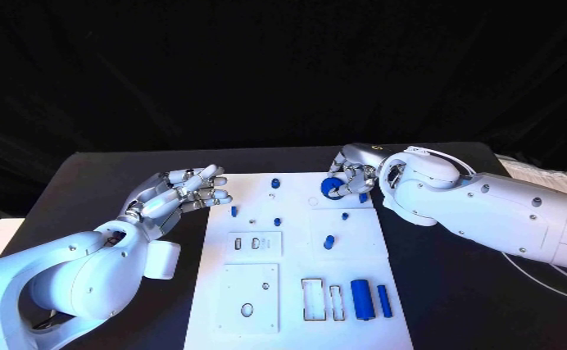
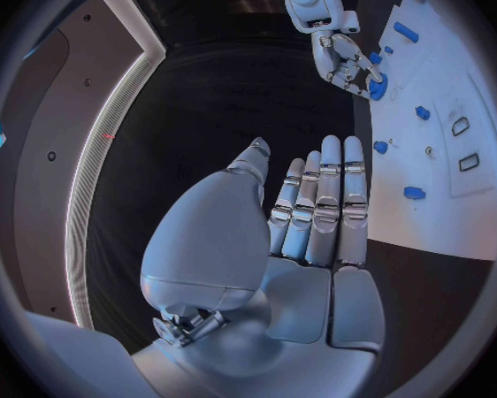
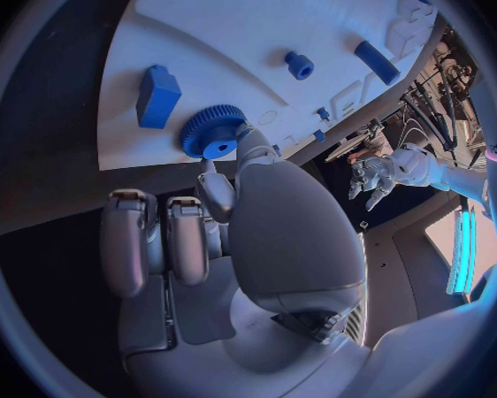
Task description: Assemble the parts on the task board
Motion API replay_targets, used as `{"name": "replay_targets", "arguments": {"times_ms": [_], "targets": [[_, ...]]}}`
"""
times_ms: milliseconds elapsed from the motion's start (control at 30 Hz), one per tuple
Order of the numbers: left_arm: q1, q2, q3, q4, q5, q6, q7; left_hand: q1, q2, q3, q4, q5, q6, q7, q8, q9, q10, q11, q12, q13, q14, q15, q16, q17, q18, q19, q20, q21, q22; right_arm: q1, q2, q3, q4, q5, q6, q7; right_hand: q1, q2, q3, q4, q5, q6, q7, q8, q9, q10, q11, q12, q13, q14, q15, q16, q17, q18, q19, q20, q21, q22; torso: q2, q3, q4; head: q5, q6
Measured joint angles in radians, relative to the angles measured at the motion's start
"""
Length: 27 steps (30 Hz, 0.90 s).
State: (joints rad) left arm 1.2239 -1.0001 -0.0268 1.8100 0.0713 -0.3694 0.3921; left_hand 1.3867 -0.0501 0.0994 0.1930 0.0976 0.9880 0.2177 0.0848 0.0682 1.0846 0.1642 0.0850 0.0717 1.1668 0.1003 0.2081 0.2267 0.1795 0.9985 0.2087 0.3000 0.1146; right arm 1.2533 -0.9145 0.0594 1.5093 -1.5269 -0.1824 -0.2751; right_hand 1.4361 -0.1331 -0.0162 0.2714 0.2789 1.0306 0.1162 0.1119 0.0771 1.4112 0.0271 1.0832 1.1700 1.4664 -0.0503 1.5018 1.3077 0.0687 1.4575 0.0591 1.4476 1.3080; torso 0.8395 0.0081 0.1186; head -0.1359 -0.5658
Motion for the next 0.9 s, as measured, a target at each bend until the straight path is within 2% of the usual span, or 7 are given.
{"name": "replay_targets", "arguments": {"times_ms": [433, 900], "targets": [[0.0, 0.001, 0.0, -0.003, 0.0, 0.002, -0.002, 0.0, 0.0, 0.0, 0.0, 0.0, 0.0, 0.0, 0.0, 0.0, 0.0, 0.0, -0.004, 0.0, 0.0, 0.0, 0.0, 0.0, 0.0, 0.0, 0.0, 0.0, -0.001, -0.002, -0.015, -0.001, 0.014, -0.007, -0.024, 0.012, 0.0, 0.0, -0.003, -0.003, 0.0, 0.0, 0.0, 0.0, -0.001, 0.0, 0.0, 0.0, 0.003, 0.0, 0.0, 0.003, 0.0, 0.0, 0.0, 0.0, 0.0, 0.0, 0.0, -0.0004, 0.0008, -0.005, -0.002], [0.0, 0.001, 0.0, -0.004, 0.0, 0.005, -0.005, 0.0, 0.0, 0.0, 0.0, 0.0, 0.0, 0.0, 0.0, 0.0, 0.0, 0.0, -0.004, 0.0, 0.0, 0.0, 0.0, 0.001, 0.0, 0.0, 0.0, 0.0, -0.001, -0.005, -0.031, 0.0, 0.023, -0.007, -0.026, 0.019, -0.004, -0.004, -0.003, -0.003, 0.0, 0.0, 0.0, 0.0, -0.001, -0.002, 0.002, 0.0, 0.006, 0.0, 0.0, 0.003, 0.0, 0.0, 0.0, 0.0, 0.0, 0.0, 0.0, -0.0006, 0.0012, -0.008, -0.007]]}}
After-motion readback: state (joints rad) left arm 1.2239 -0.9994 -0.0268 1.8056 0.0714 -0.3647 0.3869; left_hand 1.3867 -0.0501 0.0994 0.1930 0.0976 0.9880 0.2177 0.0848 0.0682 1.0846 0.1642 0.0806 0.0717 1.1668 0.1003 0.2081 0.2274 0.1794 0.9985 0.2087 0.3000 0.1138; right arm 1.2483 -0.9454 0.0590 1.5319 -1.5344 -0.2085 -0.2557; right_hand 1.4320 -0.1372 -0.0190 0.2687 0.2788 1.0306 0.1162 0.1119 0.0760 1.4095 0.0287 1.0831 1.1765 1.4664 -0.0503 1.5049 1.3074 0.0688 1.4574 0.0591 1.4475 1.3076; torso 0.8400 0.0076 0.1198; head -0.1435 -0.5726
